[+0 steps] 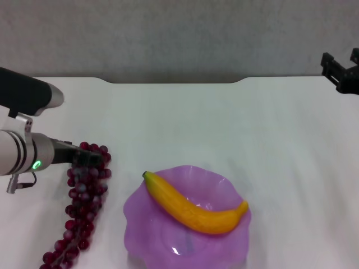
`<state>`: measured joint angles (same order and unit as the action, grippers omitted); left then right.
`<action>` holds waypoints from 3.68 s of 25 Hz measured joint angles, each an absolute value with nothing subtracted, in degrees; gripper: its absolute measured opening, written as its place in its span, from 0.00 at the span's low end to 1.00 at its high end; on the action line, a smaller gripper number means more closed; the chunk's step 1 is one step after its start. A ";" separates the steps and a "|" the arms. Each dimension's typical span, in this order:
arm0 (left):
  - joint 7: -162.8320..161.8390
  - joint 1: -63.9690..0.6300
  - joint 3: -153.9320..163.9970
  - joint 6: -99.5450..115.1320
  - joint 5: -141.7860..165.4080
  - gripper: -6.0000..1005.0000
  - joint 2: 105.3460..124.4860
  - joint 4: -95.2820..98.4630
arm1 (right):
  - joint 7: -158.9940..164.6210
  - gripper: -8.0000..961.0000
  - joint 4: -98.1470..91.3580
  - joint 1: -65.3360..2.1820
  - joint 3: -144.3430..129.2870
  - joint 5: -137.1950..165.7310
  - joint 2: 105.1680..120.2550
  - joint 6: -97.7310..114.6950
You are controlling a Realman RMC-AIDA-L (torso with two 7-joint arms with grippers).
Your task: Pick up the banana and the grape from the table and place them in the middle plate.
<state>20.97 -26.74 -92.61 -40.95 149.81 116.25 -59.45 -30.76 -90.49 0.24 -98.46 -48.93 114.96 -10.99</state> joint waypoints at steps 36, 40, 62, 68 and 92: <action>20.95 -27.84 -94.07 -40.17 149.67 0.42 116.23 -56.78 | -27.86 0.63 -82.00 -1.40 -97.93 -48.96 114.96 -11.68; 20.93 -27.76 -94.13 -39.87 149.67 0.36 116.25 -56.77 | -27.86 0.63 -82.00 -1.43 -97.98 -48.96 114.96 -11.69; 21.00 -19.26 -93.60 -41.45 150.11 0.13 116.27 -75.74 | -27.86 0.62 -81.37 -1.85 -98.17 -48.84 114.87 -11.78; 21.01 -15.14 -94.12 -42.48 150.38 0.12 116.24 -87.32 | -27.85 0.62 -81.37 -1.85 -98.20 -48.87 114.87 -11.78; 37.61 -6.93 -92.30 -58.30 127.46 0.10 116.27 -108.73 | -27.77 0.62 -81.29 -2.08 -98.25 -48.86 114.87 -12.57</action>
<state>37.61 -6.93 -92.30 -58.30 127.46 116.27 -108.73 -27.77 -81.29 -2.08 -98.25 -48.86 114.87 -12.57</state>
